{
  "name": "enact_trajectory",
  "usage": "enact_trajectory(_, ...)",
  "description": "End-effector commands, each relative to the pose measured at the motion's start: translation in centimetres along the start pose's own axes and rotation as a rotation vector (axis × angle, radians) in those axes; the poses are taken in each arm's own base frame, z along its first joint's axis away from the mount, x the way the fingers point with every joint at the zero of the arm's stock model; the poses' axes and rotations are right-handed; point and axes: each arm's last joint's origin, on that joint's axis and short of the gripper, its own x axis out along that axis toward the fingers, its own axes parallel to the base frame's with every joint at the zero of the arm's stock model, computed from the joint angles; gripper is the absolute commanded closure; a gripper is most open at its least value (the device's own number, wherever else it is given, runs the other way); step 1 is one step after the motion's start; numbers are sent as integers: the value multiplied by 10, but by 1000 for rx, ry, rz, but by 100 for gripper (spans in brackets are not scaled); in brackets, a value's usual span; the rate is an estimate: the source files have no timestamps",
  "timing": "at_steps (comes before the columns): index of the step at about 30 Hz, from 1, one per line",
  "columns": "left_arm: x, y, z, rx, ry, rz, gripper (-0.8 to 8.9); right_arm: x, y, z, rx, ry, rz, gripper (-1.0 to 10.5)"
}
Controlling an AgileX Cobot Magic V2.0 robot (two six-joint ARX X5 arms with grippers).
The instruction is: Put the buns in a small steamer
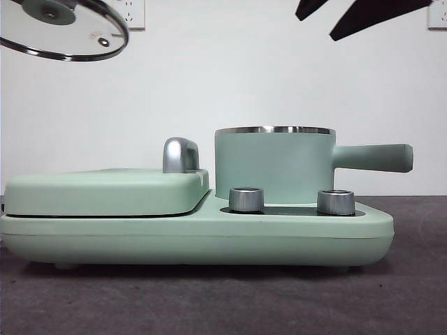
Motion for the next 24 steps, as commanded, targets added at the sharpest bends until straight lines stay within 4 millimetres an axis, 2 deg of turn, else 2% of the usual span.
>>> enact_trajectory(1,5,-7,8,-9,-28,-36,803,-7,5,-6,17,-26,-10,639)
enact_trajectory(6,29,-22,10,23,-28,-114,803,-21,12,-20,-4,-63,-43,639)
enact_trajectory(17,110,-64,17,94,-170,-268,803,-47,16,-49,-3,-90,-99,639)
enact_trajectory(24,160,-82,8,121,-255,-316,803,-57,15,-58,-5,-57,-103,639)
